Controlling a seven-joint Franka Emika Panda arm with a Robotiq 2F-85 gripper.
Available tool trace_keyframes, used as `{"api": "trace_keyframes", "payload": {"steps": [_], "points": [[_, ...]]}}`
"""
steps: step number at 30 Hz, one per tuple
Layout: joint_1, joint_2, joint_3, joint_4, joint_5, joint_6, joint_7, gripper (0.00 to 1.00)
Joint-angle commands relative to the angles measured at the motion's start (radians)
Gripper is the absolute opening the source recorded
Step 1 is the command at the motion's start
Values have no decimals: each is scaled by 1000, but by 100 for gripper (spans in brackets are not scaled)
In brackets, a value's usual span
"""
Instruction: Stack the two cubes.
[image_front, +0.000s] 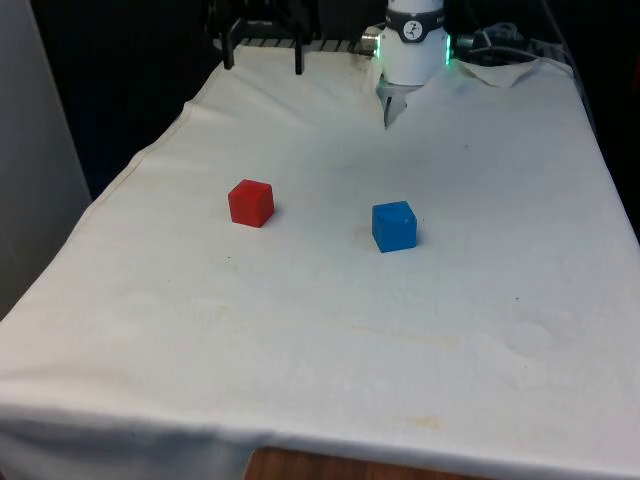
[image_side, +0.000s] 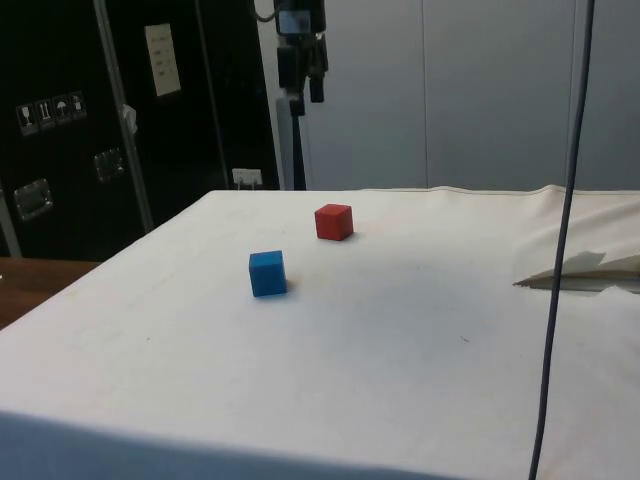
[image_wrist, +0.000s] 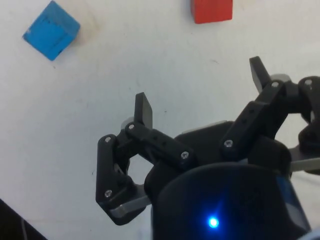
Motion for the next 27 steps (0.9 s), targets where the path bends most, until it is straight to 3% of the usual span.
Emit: {"api": "trace_keyframes", "payload": {"steps": [1, 20, 27], "points": [[-4, 2, 0, -6, 12, 18, -12, 100], [-1, 52, -13, -66, 18, 130, -26, 100], [-8, 63, -15, -82, 29, 165, -39, 100]]}}
